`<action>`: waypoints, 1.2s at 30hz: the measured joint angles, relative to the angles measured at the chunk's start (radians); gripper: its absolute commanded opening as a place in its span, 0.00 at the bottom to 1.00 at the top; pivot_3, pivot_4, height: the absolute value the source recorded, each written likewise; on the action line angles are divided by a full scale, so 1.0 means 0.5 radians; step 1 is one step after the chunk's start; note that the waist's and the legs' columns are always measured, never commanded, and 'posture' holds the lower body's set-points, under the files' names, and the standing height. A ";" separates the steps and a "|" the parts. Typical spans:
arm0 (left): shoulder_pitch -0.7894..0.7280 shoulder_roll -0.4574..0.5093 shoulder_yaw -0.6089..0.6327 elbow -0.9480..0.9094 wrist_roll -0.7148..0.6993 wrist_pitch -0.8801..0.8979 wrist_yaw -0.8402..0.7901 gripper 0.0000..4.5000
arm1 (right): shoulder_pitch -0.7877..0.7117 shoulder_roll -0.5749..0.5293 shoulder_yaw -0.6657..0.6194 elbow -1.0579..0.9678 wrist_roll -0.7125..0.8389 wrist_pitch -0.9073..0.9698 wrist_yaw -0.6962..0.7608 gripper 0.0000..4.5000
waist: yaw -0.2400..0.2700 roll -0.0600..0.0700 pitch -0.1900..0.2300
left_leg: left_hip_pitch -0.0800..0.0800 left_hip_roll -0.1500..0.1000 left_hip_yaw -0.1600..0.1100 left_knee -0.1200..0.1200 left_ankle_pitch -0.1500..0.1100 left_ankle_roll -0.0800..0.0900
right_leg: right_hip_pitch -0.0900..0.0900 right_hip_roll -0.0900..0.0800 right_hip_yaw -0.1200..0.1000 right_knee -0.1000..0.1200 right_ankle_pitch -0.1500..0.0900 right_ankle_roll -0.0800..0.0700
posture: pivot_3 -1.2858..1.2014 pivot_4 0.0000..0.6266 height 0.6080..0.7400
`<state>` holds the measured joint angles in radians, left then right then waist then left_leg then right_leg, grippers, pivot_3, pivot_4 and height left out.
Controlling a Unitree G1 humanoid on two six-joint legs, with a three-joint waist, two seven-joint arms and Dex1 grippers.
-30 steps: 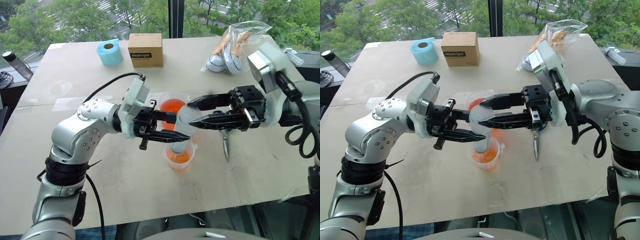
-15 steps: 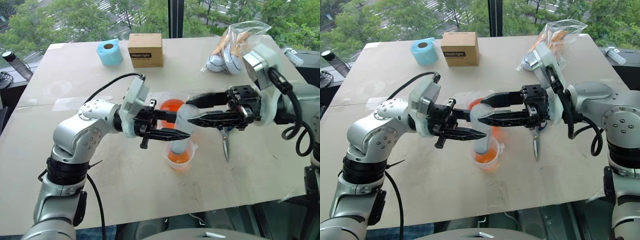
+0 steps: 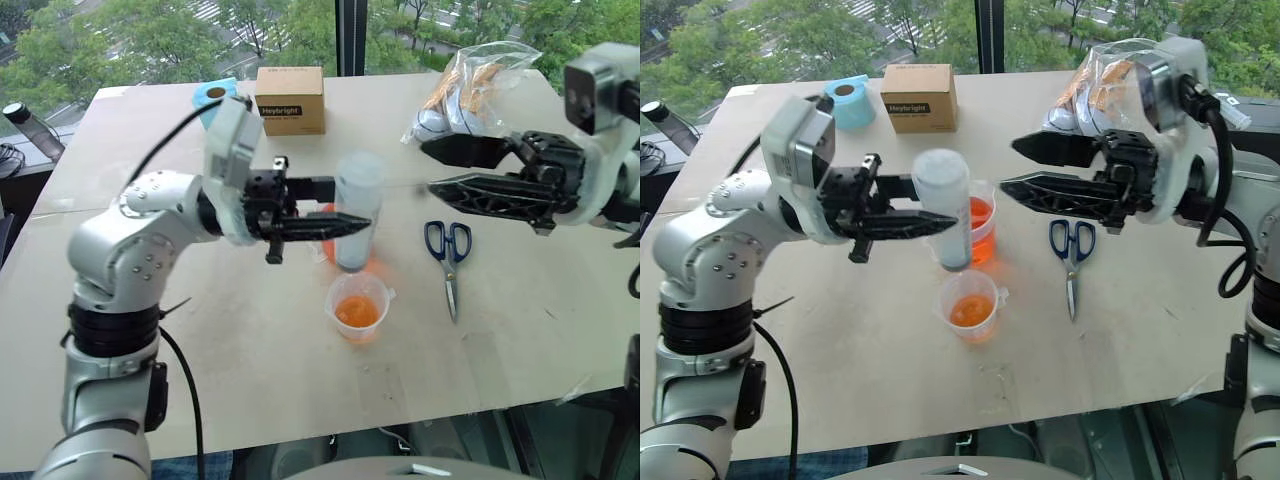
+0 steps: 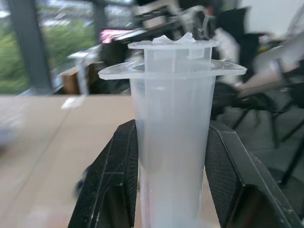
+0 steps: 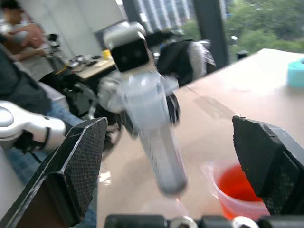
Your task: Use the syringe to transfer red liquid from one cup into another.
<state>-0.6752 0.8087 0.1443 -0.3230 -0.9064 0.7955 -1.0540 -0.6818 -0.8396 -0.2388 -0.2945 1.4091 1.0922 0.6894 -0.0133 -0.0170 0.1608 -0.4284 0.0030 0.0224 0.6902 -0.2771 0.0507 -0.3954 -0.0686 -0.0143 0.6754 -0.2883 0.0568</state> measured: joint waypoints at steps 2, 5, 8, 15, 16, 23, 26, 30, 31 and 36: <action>-0.003 0.213 0.139 0.093 -0.005 0.158 0.100 0.34 | 0.152 -0.086 -0.060 0.024 -0.044 0.013 0.005 0.99 | -0.006 0.000 0.000 | 0.001 0.000 0.002 -0.002 0.000 0.000 | -0.001 0.001 0.001 0.000 0.000 0.000 | 0.52 0.24 1.00; 0.183 0.514 0.334 0.155 -0.010 0.315 0.090 0.34 | 0.311 -0.161 -0.130 0.035 -0.070 0.035 0.014 0.99 | -0.016 0.001 0.000 | 0.006 0.000 0.008 -0.007 0.000 0.000 | 0.000 0.004 0.003 -0.001 0.000 0.000 | 0.52 0.24 1.00; 0.454 0.653 0.474 0.231 0.025 0.415 0.061 0.34 | 0.474 -0.244 -0.205 0.036 -0.086 0.061 0.037 0.99 | -0.003 0.001 0.000 | 0.008 0.002 0.008 -0.008 0.000 0.000 | 0.000 0.000 0.002 -0.008 0.000 0.000 | 0.52 0.24 1.00; 0.948 0.652 0.376 0.341 0.360 0.443 0.261 0.34 | 1.097 -0.397 -0.043 -0.083 -0.849 -0.389 0.370 0.99 | 0.034 0.001 0.001 | 0.023 0.001 0.006 -0.010 -0.001 0.001 | 0.021 -0.001 0.005 -0.021 0.000 0.000 | 0.52 0.24 1.00; 0.933 0.623 0.347 0.363 0.386 0.435 0.292 0.34 | 1.125 -0.397 -0.022 -0.085 -0.919 -0.458 0.411 0.99 | 0.034 0.001 0.001 | 0.023 0.001 0.006 -0.010 -0.001 0.001 | 0.021 -0.001 0.005 -0.021 0.000 0.000 | 0.52 0.24 1.00; 0.769 0.393 0.093 0.496 0.576 0.349 0.473 0.59 | 1.298 -0.257 0.026 0.000 -1.328 -0.896 0.560 1.00 | 0.051 0.003 -0.001 | 0.030 0.002 0.004 -0.010 -0.001 0.000 | 0.029 -0.001 0.004 -0.021 0.000 0.000 | 0.52 0.24 1.00; 0.738 0.285 0.064 0.546 0.692 0.185 0.545 0.85 | 1.389 -0.182 0.014 0.024 -1.424 -1.005 0.562 1.00 | 0.047 0.000 0.000 | 0.029 0.002 0.004 -0.010 -0.001 0.000 | 0.028 -0.001 0.004 -0.022 0.000 0.000 | 0.52 0.24 1.00; 0.754 0.218 0.263 0.445 0.678 -0.045 0.526 0.99 | 1.479 -0.098 -0.052 0.036 -1.451 -1.087 0.565 1.00 | 0.049 0.000 0.000 | 0.028 0.002 0.004 -0.010 -0.001 0.000 | 0.029 -0.004 0.004 -0.025 0.000 0.000 | 0.52 0.24 1.00; 0.796 0.204 0.339 0.364 0.640 -0.063 0.514 0.99 | 1.526 -0.075 -0.079 0.035 -1.470 -1.125 0.566 1.00 | 0.050 0.000 0.000 | 0.028 0.002 0.003 -0.011 -0.001 0.000 | 0.029 -0.004 0.003 -0.026 0.000 0.000 | 0.52 0.24 1.00; 1.177 0.030 0.598 -0.109 0.415 -0.052 0.512 0.99 | 1.752 0.075 -0.104 0.036 -1.632 -1.325 0.523 1.00 | 0.045 0.003 -0.002 | 0.030 0.002 0.003 -0.011 -0.001 0.000 | 0.031 -0.006 0.004 -0.026 0.000 0.000 | 0.52 0.24 1.00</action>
<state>-0.0868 0.8238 0.4435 -0.3776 -0.6989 0.7696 -0.7981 0.1940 -0.8021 -0.2906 -0.2767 0.5933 0.4299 0.9509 0.0094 -0.0156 0.1598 -0.4135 0.0041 0.0238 0.6845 -0.2775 0.0505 -0.3798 -0.0715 -0.0121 0.6622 -0.2883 0.0566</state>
